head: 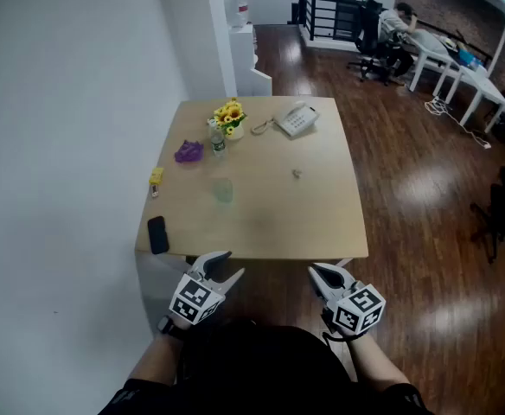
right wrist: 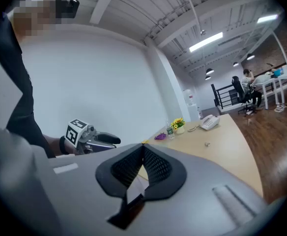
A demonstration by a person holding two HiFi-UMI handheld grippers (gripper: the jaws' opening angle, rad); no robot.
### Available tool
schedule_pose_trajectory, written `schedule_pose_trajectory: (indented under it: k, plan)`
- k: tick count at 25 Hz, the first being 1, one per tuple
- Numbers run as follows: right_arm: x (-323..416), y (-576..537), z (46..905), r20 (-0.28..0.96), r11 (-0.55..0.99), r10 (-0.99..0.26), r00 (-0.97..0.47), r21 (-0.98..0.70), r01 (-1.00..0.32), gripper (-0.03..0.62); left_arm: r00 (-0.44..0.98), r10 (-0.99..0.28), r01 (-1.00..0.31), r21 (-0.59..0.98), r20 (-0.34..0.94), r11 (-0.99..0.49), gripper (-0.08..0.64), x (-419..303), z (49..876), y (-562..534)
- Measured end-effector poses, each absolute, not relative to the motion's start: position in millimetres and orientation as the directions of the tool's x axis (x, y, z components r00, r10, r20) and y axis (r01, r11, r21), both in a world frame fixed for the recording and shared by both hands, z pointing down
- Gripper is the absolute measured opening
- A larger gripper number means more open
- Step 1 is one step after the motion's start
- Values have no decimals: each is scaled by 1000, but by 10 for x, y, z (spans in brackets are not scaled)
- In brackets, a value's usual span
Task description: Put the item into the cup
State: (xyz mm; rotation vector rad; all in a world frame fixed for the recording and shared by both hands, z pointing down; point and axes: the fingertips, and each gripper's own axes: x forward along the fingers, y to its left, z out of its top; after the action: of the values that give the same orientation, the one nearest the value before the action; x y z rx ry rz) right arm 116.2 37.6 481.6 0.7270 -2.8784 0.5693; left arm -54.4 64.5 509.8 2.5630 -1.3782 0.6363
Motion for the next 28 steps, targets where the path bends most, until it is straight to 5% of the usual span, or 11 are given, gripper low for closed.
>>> schedule_pose_trajectory:
  k: [20,28]
  plan:
    - [918,-1190,4760,252,832,-458,-852,-216,-511,10,511,-696,-740,-154,505,-655,184,-302,5648,-1934]
    - [719,-2047,5038,341,796,-497,-798,-186,-576,72,528,-616,-689,-129,585,-713,184,3,6288,-3301]
